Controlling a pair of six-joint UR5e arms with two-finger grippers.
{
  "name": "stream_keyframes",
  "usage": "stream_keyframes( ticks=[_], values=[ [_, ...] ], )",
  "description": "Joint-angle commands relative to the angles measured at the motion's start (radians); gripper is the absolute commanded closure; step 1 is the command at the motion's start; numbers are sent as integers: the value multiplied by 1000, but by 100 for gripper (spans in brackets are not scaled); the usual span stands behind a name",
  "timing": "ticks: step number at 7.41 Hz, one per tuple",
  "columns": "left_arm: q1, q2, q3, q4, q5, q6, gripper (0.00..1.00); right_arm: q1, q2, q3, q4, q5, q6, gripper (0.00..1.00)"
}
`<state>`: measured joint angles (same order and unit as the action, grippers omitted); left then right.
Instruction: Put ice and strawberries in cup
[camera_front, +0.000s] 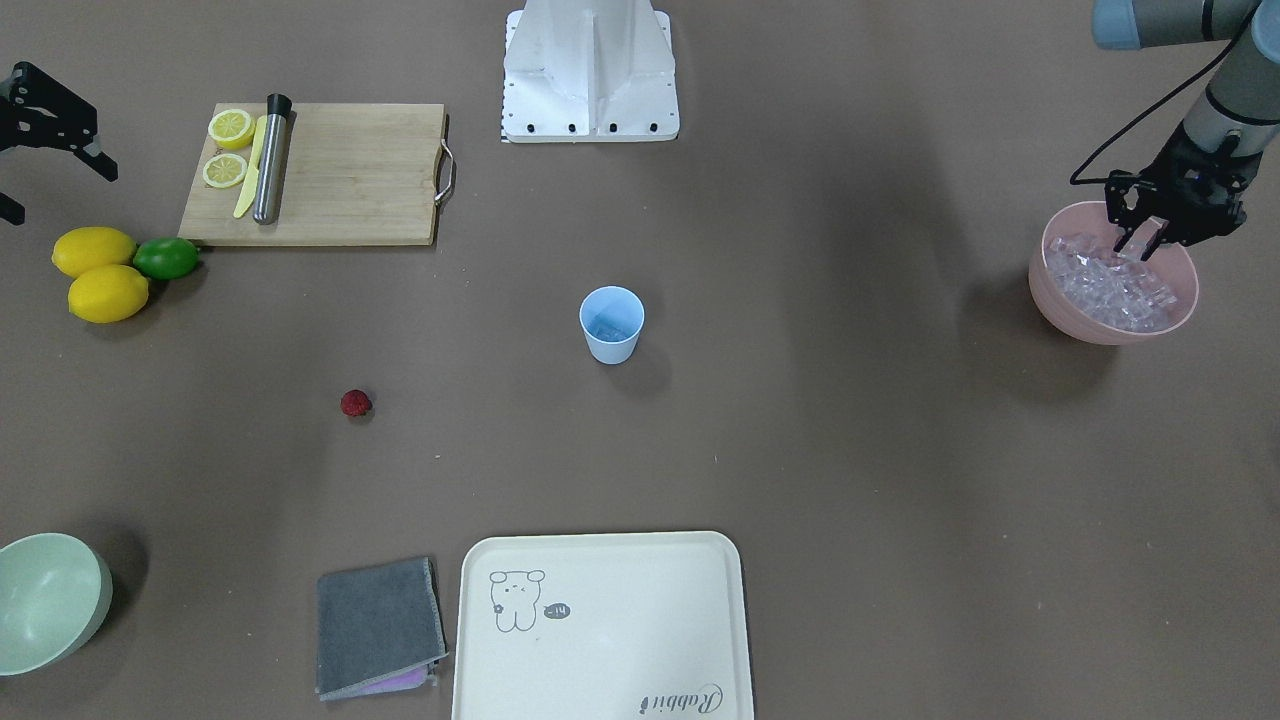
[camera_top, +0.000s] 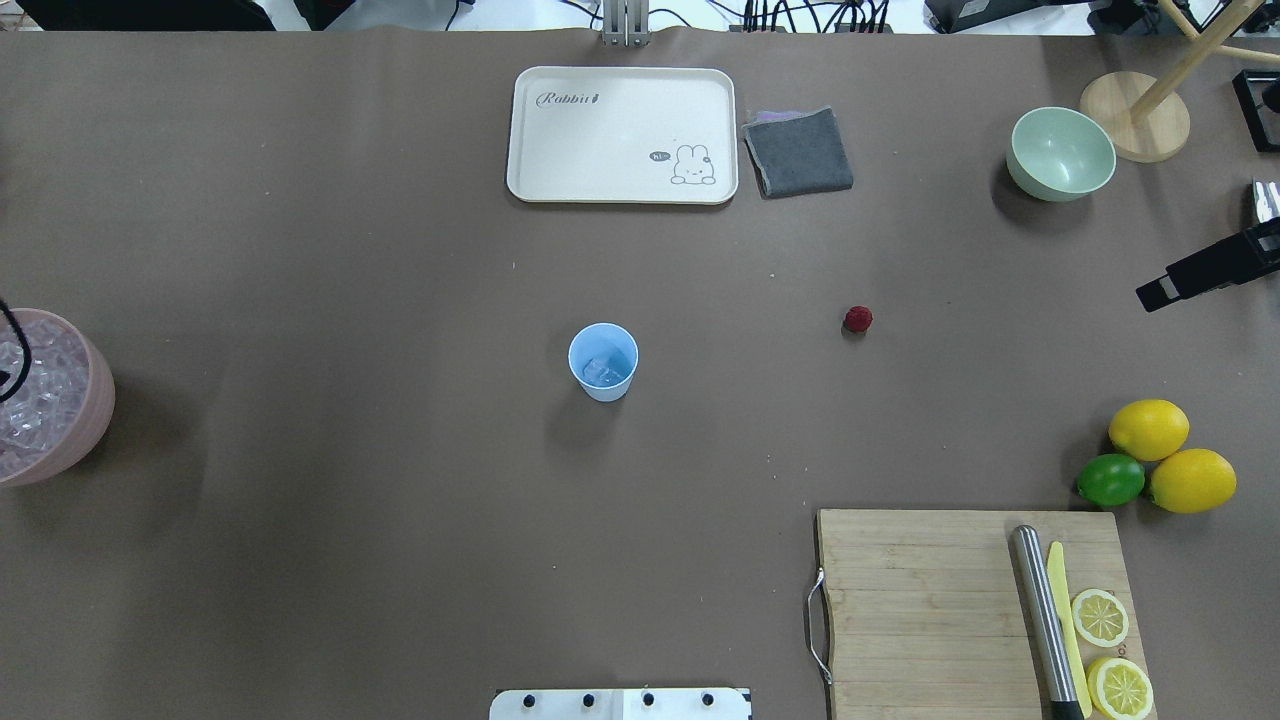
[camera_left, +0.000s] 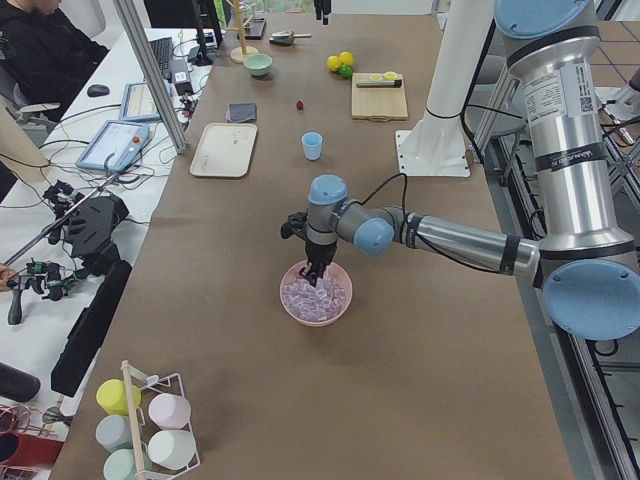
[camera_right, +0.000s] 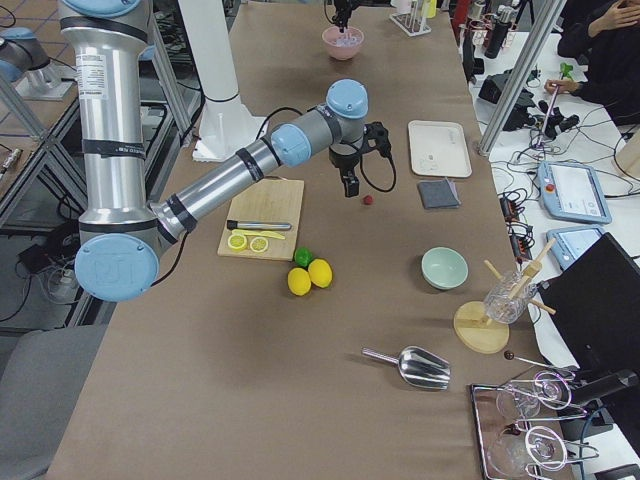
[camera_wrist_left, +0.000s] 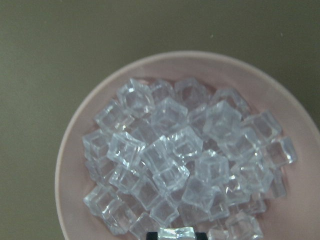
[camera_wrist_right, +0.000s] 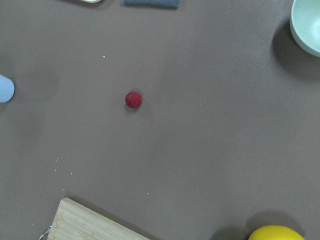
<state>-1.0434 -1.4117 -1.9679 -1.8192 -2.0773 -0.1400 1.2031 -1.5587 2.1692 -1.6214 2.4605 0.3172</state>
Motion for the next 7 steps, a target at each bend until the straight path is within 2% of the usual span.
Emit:
stream_keyframes(
  ticks=[1, 2, 3, 5, 6, 7],
  values=[
    [5, -261, 10, 173, -56, -205, 100, 1, 0, 0, 0, -9, -1, 0],
    [63, -365, 24, 195, -56, -349, 100, 0, 0, -3, 0, -32, -1, 0],
    [176, -460, 43, 205, -47, -512, 100, 0, 0, -5, 0, -41, -1, 0],
    [293, -640, 92, 237, -41, -766, 100, 1, 2, -12, -3, -89, -1, 0],
    [366, -718, 113, 267, 20, -855, 100, 1, 6, -22, -3, -98, -1, 1],
    [458, -754, 115, 268, 95, -936, 100, 0, 9, -22, -3, -100, -1, 1]
  ],
)
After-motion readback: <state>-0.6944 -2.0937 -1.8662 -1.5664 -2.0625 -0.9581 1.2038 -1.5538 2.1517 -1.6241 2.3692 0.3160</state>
